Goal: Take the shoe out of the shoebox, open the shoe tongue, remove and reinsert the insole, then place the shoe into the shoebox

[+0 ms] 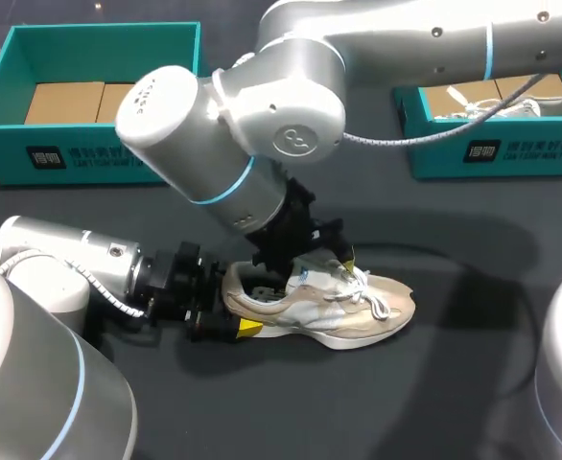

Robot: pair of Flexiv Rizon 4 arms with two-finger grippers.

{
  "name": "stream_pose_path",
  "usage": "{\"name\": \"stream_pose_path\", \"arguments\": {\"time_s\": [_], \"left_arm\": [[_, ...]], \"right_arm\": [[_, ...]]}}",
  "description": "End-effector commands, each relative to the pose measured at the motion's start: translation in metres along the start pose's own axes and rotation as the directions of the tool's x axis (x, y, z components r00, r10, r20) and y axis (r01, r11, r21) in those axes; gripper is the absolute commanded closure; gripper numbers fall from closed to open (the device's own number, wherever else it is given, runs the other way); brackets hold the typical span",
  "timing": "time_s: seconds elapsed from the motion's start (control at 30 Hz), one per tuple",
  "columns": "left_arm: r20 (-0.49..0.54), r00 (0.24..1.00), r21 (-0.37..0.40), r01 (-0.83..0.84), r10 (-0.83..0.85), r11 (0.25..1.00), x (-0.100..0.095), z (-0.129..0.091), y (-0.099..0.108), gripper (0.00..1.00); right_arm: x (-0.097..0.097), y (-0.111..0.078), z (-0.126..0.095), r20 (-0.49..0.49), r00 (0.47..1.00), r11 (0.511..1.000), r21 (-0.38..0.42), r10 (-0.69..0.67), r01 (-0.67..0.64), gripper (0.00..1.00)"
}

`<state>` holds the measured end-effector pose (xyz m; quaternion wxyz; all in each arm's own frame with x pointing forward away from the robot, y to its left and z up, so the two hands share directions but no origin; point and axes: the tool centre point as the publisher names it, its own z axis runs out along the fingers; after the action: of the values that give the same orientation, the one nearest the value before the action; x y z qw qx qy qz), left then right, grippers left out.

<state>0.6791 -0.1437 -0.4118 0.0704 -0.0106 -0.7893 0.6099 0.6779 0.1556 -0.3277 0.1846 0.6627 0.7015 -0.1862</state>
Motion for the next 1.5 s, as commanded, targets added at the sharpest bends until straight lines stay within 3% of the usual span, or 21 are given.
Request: {"name": "stream_pose_path", "arguments": {"time_s": [0.03, 0.3, 0.5, 0.77, 0.93, 1.23, 1.27, 1.33, 1.5], "left_arm": [[0.002, 1.000, 0.000, 0.000, 0.000, 1.000, -0.002, 0.001, 0.003, 1.00], [0.002, 1.000, 0.000, 0.000, 0.000, 1.000, -0.002, 0.001, 0.003, 1.00], [0.002, 1.000, 0.000, 0.000, 0.000, 1.000, -0.002, 0.001, 0.003, 1.00], [0.002, 1.000, 0.000, 0.000, 0.000, 1.000, -0.002, 0.001, 0.003, 1.00], [0.002, 1.000, 0.000, 0.000, 0.000, 1.000, -0.002, 0.001, 0.003, 1.00], [0.002, 1.000, 0.000, 0.000, 0.000, 1.000, -0.002, 0.001, 0.003, 1.00], [0.002, 1.000, 0.000, 0.000, 0.000, 1.000, -0.002, 0.001, 0.003, 1.00], [0.002, 1.000, 0.000, 0.000, 0.000, 1.000, -0.002, 0.001, 0.003, 1.00], [0.002, 1.000, 0.000, 0.000, 0.000, 1.000, -0.002, 0.001, 0.003, 1.00]], "right_arm": [[-0.011, -0.006, -0.004, -0.017, 0.685, 0.685, 0.029, 0.728, -0.728, 0.38], [-0.006, -0.011, -0.013, -0.040, 0.688, 0.686, 0.135, 0.725, -0.715, 0.38], [0.005, -0.016, -0.015, -0.051, 0.689, 0.687, 0.162, 0.723, -0.709, 0.32], [0.004, -0.024, -0.017, -0.057, 0.698, 0.694, 0.190, 0.714, -0.695, 0.33], [-0.006, -0.025, -0.018, -0.060, 0.721, 0.716, 0.197, 0.691, -0.670, 0.51], [-0.030, -0.022, -0.009, -0.114, 0.787, 0.785, 0.246, 0.606, -0.569, 0.70], [-0.032, -0.023, -0.007, -0.133, 0.797, 0.799, 0.246, 0.589, -0.549, 0.76], [-0.035, -0.023, -0.006, -0.141, 0.815, 0.816, 0.257, 0.562, -0.518, 1.00], [-0.045, -0.022, 0.003, -0.220, 0.883, 0.897, 0.262, 0.414, -0.355, 1.00]]}}
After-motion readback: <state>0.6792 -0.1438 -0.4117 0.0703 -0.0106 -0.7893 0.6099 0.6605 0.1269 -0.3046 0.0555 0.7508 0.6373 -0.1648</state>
